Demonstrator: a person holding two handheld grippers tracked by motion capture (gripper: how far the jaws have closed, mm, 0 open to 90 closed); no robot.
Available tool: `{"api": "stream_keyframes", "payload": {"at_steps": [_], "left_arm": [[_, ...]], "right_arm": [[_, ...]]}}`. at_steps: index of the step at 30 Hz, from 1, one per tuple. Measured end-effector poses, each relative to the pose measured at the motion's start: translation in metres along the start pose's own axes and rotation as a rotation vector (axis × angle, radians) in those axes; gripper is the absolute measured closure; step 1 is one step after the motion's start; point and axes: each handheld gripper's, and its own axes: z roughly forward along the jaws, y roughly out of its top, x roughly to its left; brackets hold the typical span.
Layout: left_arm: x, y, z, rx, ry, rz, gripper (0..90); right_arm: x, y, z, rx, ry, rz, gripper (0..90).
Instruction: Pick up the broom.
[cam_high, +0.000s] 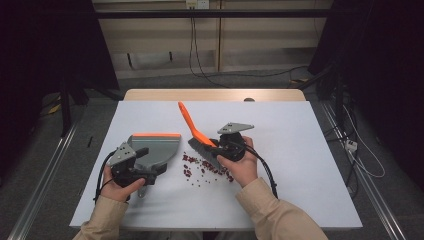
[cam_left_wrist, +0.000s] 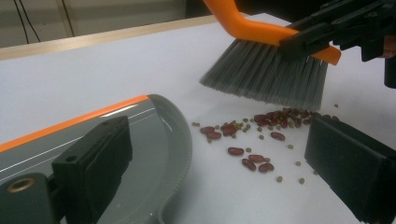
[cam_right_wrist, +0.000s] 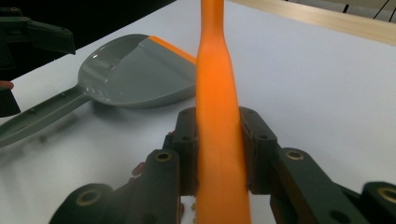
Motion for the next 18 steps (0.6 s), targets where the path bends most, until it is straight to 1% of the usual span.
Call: {"api": "stream_keyframes", "payload": {"at_steps": [2, 3, 5, 6, 9, 10, 11, 13, 14, 16, 17, 18], "left_arm": [[0.0, 0.0, 0.0, 0.004, 0.0, 0.003, 7.5], [0.001, -0.001, 0.0, 0.003, 0.0, -0.002, 7.5], [0.001, -0.001, 0.0, 0.006, -0.001, 0.002, 7.5], [0.001, 0.0, -0.001, 0.005, -0.001, 0.002, 7.5], [0.0, 0.0, 0.0, 0.002, 0.0, 0.006, 7.5], [0.0, 0.0, 0.0, 0.001, -0.002, 0.002, 7.5], [0.001, 0.0, 0.0, 0.009, -0.002, 0.011, 7.5], [0.001, -0.001, 0.0, 0.007, 0.001, 0.008, 7.5], [0.002, -0.001, 0.0, 0.007, 0.001, 0.006, 7.5], [0.002, -0.001, 0.0, 0.006, 0.003, 0.006, 7.5], [0.002, 0.0, -0.001, -0.002, 0.004, -0.001, 7.5], [0.002, 0.0, -0.001, 0.001, 0.005, 0.005, 7.5]], "right_arm": [[0.002, -0.001, 0.0, -0.012, 0.005, 0.023, 71.1], [0.004, -0.002, 0.0, -0.015, 0.012, 0.035, 71.1], [0.008, -0.002, 0.0, -0.021, 0.01, 0.049, 71.1], [0.011, -0.002, 0.0, -0.023, 0.009, 0.071, 71.1], [0.017, -0.005, 0.001, -0.026, 0.016, 0.081, 71.1], [0.02, -0.007, 0.001, -0.033, 0.029, 0.085, 71.1], [0.022, -0.008, 0.001, -0.035, 0.034, 0.094, 71.1], [0.027, -0.01, 0.001, -0.023, 0.043, 0.095, 71.1], [0.031, -0.011, 0.0, -0.016, 0.039, 0.099, 71.1], [0.035, -0.012, 0.0, -0.022, 0.047, 0.096, 71.1], [0.036, -0.013, 0.0, -0.02, 0.038, 0.101, 71.1], [0.038, -0.013, 0.001, -0.019, 0.037, 0.1, 71.1]]}}
